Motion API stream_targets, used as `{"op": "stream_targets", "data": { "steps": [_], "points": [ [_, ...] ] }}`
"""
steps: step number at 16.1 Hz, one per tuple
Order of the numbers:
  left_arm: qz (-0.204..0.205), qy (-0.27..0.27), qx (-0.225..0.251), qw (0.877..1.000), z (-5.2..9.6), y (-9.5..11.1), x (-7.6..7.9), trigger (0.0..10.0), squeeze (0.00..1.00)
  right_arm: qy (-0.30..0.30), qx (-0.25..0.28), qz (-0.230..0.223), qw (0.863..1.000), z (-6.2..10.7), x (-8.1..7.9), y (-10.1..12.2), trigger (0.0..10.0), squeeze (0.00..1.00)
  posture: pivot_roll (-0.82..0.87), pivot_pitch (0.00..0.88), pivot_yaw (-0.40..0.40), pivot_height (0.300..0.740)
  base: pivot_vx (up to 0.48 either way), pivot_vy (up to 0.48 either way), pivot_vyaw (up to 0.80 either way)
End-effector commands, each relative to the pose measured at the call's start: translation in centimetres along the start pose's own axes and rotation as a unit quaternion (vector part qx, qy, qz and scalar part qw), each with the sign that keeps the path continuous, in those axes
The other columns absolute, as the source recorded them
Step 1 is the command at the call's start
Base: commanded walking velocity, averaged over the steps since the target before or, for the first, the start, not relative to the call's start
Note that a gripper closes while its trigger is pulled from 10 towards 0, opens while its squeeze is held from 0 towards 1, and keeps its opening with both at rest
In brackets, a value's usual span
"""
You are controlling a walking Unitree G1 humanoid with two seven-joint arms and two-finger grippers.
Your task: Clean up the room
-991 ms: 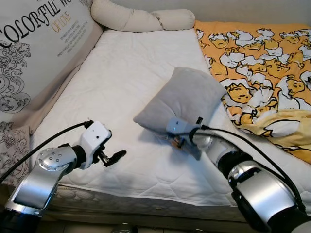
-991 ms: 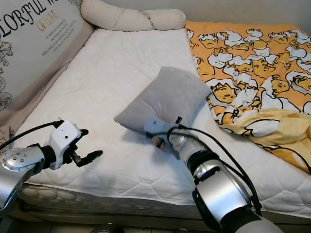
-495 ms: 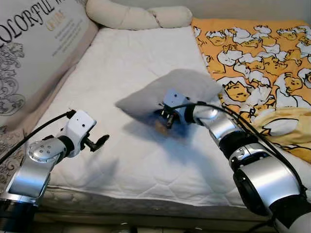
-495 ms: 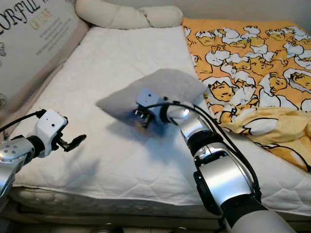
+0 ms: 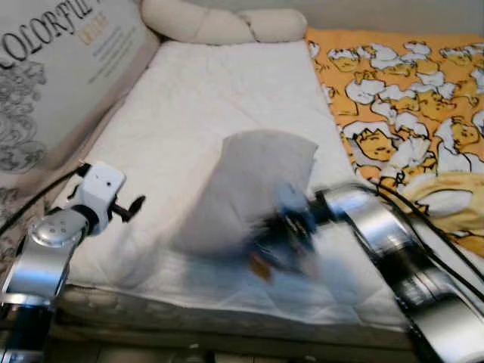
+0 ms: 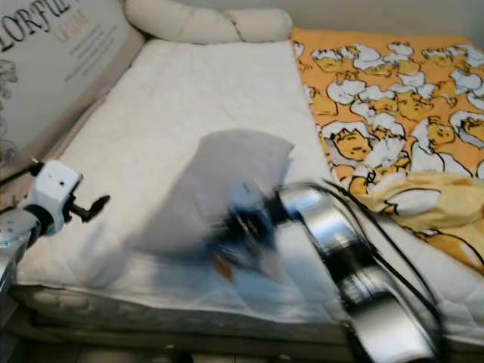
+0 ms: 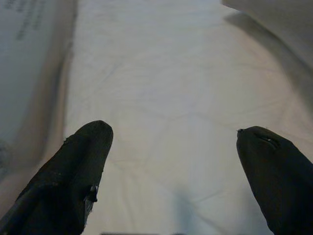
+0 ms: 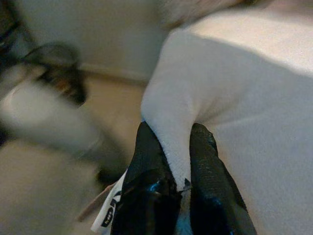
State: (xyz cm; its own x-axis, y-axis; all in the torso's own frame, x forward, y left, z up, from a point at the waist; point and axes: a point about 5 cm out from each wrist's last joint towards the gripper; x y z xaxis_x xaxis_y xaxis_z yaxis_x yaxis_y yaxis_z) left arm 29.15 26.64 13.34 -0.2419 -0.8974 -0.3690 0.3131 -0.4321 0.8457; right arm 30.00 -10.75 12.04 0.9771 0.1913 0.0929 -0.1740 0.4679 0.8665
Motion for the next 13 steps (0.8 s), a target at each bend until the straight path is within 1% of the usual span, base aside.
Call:
{"op": "stream_targets", "data": {
  "steps": [1,2,3,4,5,6,7,8,9,11,12,13],
  "points": [
    [0.0,0.01,0.0,1.0,-0.1,0.3,-0.4,10.0,0.0,0.015,-0.006,0.022,1.0,-0.2,-0.3,0.6,0.0,0.0,0.03,0.0,0.06,0.74,0.0,0.0,0.0],
    [-0.001,0.003,0.004,1.0,-0.4,0.4,-0.1,10.0,0.0,-0.025,-0.014,0.017,0.999,-0.5,-0.3,-0.3,2.0,0.0,0.03,0.0,0.06,0.74,0.0,0.0,0.0],
    [0.001,-0.007,0.01,1.0,-0.7,0.6,0.4,10.0,0.0,-0.067,-0.017,0.001,0.998,-0.9,-0.1,-0.8,10.0,0.0,0.02,0.0,0.065,0.74,0.0,0.0,0.0],
    [0.0,-0.014,0.016,1.0,-0.9,0.9,0.8,10.0,0.0,-0.099,-0.014,-0.015,0.995,-1.2,0.3,-1.1,10.0,0.0,0.03,0.0,0.065,0.74,0.0,0.0,0.0],
    [-0.002,-0.03,0.025,0.999,-1.4,1.4,1.5,10.0,0.0,-0.143,0.0,-0.039,0.989,-1.4,0.8,-1.2,10.0,1.0,0.03,0.0,0.068,0.74,0.0,0.0,0.0],
    [-0.006,-0.041,0.03,0.999,-1.8,1.7,1.8,10.0,0.0,-0.158,0.013,-0.043,0.986,-1.5,1.0,-0.9,10.0,1.0,0.03,0.0,0.073,0.74,0.0,0.0,0.0],
    [-0.005,-0.051,0.036,0.998,-2.0,1.9,2.1,10.0,0.0,-0.158,0.031,-0.053,0.986,-1.3,1.1,-0.4,10.0,1.0,0.02,0.0,0.077,0.74,0.0,0.0,0.0],
    [0.0,-0.061,0.042,0.997,-2.1,2.2,2.3,10.0,0.0,-0.156,0.049,-0.061,0.985,-1.3,1.1,0.0,10.0,1.0,0.02,0.0,0.081,0.74,0.0,0.0,0.0],
    [0.014,-0.081,0.049,0.995,-2.4,2.5,2.9,10.0,0.0,-0.143,0.067,-0.065,0.985,-0.9,0.8,0.3,10.0,1.0,0.02,0.0,0.085,0.74,0.0,0.0,0.0],
    [0.027,-0.108,0.044,0.993,-2.8,2.3,3.6,10.0,0.0,-0.103,0.103,-0.073,0.987,-0.5,-0.3,0.9,10.0,1.0,0.02,0.0,0.089,0.74,0.0,0.0,0.0],
    [0.025,-0.115,0.038,0.992,-3.0,1.9,3.9,10.0,0.0,-0.087,0.108,-0.079,0.987,-0.4,-0.9,1.0,10.0,1.0,0.02,0.0,0.091,0.74,0.0,0.0,0.0],
    [0.022,-0.121,0.035,0.992,-3.1,1.7,4.0,10.0,0.0,-0.058,0.101,-0.086,0.989,-0.3,-1.8,0.8,10.0,1.0,0.01,0.0,0.093,0.74,0.0,0.0,0.0]
  ]
}}
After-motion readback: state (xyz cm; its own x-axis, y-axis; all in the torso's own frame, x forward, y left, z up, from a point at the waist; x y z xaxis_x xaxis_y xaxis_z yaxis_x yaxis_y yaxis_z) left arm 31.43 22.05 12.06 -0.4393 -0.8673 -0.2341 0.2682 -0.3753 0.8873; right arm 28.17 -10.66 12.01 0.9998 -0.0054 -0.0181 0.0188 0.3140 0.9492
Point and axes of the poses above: a point about 5 cm out from each wrist's last joint towards the gripper, its own z axis pointing back from the gripper into the wrist, its own y axis along the axis of the wrist's last joint, x = y × z, and after that the axes turned 5 degrees about z, right-handed
